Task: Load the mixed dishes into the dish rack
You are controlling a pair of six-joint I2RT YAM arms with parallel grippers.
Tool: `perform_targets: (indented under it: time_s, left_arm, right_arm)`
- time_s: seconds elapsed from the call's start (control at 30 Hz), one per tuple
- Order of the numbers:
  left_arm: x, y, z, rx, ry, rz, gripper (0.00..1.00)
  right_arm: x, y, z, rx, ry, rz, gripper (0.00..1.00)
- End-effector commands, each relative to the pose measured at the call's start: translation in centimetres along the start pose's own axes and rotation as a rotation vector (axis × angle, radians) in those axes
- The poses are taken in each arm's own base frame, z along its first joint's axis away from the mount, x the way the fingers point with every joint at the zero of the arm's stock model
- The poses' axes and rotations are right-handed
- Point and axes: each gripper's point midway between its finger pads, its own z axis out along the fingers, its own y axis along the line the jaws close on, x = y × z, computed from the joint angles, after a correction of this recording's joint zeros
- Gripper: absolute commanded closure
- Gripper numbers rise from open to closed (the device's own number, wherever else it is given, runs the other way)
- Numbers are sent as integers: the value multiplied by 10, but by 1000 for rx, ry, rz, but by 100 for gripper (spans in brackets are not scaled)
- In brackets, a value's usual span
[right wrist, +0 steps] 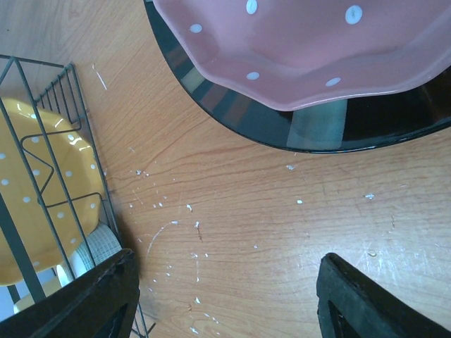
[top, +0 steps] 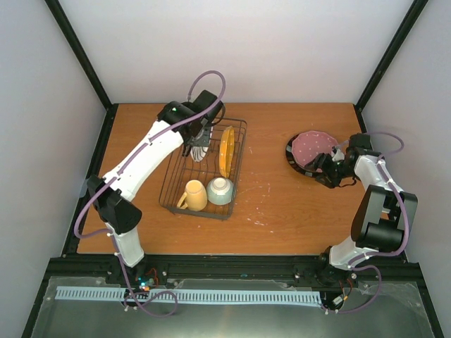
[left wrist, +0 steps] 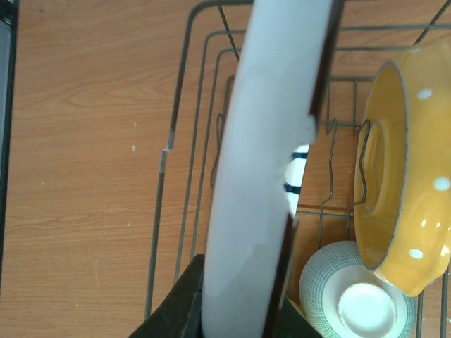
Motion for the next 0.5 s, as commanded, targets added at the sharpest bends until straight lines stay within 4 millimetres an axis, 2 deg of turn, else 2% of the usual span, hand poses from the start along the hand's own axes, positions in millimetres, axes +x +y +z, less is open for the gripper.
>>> perform_targets:
  time_s: [0.0,0.37,0.47]
  left_arm:
    - [-16,-14,2,58,-75,-52,100]
    - [2,-25,22,84,-25,-1,99]
    - [8,-30,32,77,-2,22,99]
  right_arm:
    - [4,-3,5,10,23,-3,32]
    - [10,-9,9,18,40,2,32]
    - [12,-10,10,19,44,3,33]
